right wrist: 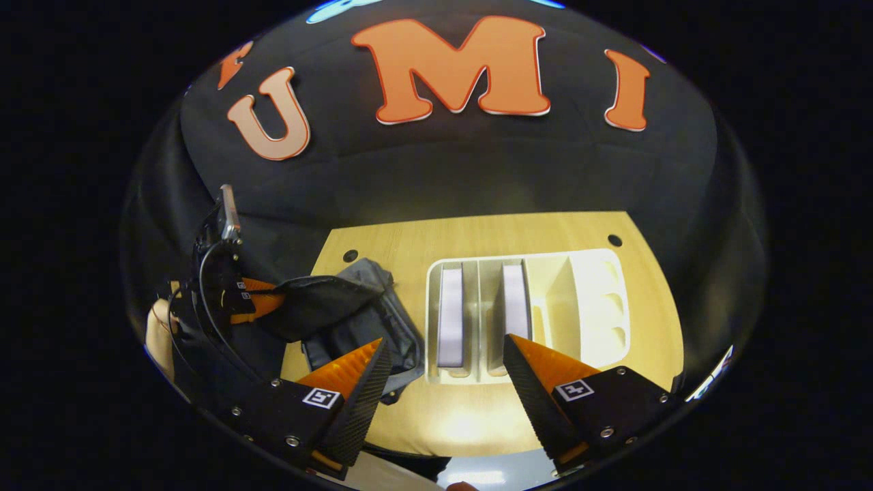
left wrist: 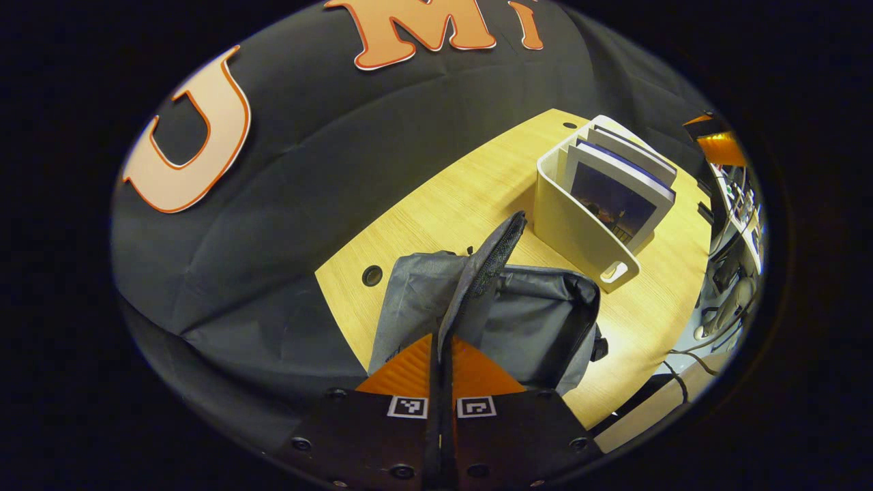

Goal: Open the schoolbag, grab two books from the bookshelf and put them into the schoolbag.

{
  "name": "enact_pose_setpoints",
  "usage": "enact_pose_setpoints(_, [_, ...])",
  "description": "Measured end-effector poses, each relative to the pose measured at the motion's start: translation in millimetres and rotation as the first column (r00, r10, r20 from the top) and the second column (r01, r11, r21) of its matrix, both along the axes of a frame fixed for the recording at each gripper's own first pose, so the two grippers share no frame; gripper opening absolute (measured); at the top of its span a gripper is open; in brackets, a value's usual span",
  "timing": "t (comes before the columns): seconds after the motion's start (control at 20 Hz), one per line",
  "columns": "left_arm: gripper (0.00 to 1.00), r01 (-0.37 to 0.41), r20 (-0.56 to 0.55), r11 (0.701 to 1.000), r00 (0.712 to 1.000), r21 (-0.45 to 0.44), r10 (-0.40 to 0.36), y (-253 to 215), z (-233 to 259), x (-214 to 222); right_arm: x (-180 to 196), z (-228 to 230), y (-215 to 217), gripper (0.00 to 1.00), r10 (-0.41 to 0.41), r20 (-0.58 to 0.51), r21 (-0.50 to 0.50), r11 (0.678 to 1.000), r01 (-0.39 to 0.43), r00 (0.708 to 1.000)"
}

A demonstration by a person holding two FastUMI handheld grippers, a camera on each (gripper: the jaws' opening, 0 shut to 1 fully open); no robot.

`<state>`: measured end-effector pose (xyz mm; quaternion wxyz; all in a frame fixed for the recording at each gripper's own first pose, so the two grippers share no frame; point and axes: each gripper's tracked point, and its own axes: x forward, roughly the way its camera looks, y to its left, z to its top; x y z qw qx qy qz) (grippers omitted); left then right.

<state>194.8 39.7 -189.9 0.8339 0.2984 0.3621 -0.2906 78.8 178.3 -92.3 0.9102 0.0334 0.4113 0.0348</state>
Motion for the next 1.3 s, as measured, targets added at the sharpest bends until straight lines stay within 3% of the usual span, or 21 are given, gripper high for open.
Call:
enact_pose_setpoints(0.25, [0.02, 0.001, 0.002, 1.0, 1.0, -0.022, -0.001, 3, -1, 9, 34, -33, -7, 0.99, -0.016, -0.176, -0.117, 0.993, -0.005, 0.984])
enact_pose_setpoints(0.35, [0.01, 0.002, -0.006, 1.0, 1.0, -0.026, -0.002, 2, -5, 9, 45, -46, 3, 0.99, -0.012, -0.236, -0.107, 0.994, -0.013, 0.972])
enact_pose_setpoints(0.7, [0.01, 0.023, -0.011, 0.999, 1.0, -0.022, -0.024, 0, -4, 10, 70, -90, -2, 0.99, -0.024, -0.345, -0.186, 0.982, -0.043, 0.938])
enact_pose_setpoints(0.9, [0.01, 0.014, -0.015, 1.0, 1.0, -0.018, -0.015, 4, -8, 13, 82, -109, 2, 0.99, -0.041, -0.382, -0.164, 0.986, -0.024, 0.923])
enact_pose_setpoints(1.0, [0.02, 0.014, -0.016, 1.0, 1.0, -0.018, -0.014, 3, -7, 14, 87, -120, 0, 0.93, -0.053, -0.392, -0.173, 0.985, -0.017, 0.919])
enact_pose_setpoints(1.05, [0.01, 0.015, -0.017, 1.0, 1.0, -0.018, -0.015, 4, -7, 13, 87, -126, -1, 0.84, -0.058, -0.402, -0.178, 0.984, -0.016, 0.914])
enact_pose_setpoints(1.2, [0.02, 0.029, -0.01, 0.999, 1.0, -0.014, -0.029, 2, -4, 12, 84, -137, -3, 0.7, -0.077, -0.422, -0.183, 0.983, -0.001, 0.903])
enact_pose_setpoints(1.3, [0.01, 0.035, -0.002, 0.999, 0.999, -0.01, -0.035, 3, -2, 13, 84, -137, -4, 0.51, -0.1, -0.409, -0.187, 0.982, 0.024, 0.907])
